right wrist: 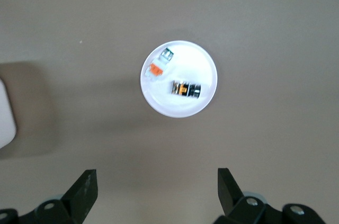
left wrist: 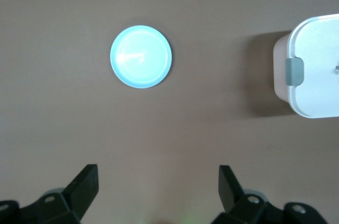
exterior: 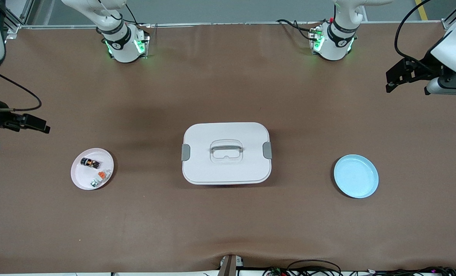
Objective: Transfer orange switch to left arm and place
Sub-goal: 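Reach the right gripper down over the switch on the white plate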
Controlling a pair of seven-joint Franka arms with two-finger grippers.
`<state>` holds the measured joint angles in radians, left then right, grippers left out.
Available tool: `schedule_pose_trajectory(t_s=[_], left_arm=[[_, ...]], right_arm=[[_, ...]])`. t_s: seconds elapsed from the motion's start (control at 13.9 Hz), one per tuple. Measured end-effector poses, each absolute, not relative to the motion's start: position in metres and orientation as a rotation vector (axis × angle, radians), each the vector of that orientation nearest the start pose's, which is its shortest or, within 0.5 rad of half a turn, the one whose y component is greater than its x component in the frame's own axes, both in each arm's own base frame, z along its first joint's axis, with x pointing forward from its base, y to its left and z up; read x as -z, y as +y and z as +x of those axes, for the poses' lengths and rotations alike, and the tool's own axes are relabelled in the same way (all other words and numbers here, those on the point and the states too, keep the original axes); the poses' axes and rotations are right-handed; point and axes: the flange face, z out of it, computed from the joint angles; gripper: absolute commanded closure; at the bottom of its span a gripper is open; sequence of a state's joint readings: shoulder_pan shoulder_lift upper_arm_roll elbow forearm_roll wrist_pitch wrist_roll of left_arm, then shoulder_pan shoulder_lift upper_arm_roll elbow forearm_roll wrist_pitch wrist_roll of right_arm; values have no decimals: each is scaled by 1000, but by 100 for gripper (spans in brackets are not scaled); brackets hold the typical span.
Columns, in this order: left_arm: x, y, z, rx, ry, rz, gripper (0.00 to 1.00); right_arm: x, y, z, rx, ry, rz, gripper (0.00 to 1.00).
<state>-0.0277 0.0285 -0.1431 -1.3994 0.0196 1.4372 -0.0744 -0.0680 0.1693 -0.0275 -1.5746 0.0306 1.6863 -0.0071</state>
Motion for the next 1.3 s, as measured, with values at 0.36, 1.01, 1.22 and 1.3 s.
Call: schedule_pose_trajectory(t_s=[0.36, 1.01, 1.22, 1.3], left_arm=[[-680, -90, 541, 27, 149, -3122, 0], [-687, -84, 540, 57, 130, -3115, 0], [-670, -87, 552, 27, 140, -3118, 0], [-664, -87, 557, 23, 140, -3119, 0]], right_arm=[[-469, -71, 613, -41, 282, -3108, 0], [-366, -104, 627, -44, 474, -3092, 0], [-341, -106, 632, -40, 478, -3094, 0], [-334, -106, 634, -38, 478, -3094, 0]])
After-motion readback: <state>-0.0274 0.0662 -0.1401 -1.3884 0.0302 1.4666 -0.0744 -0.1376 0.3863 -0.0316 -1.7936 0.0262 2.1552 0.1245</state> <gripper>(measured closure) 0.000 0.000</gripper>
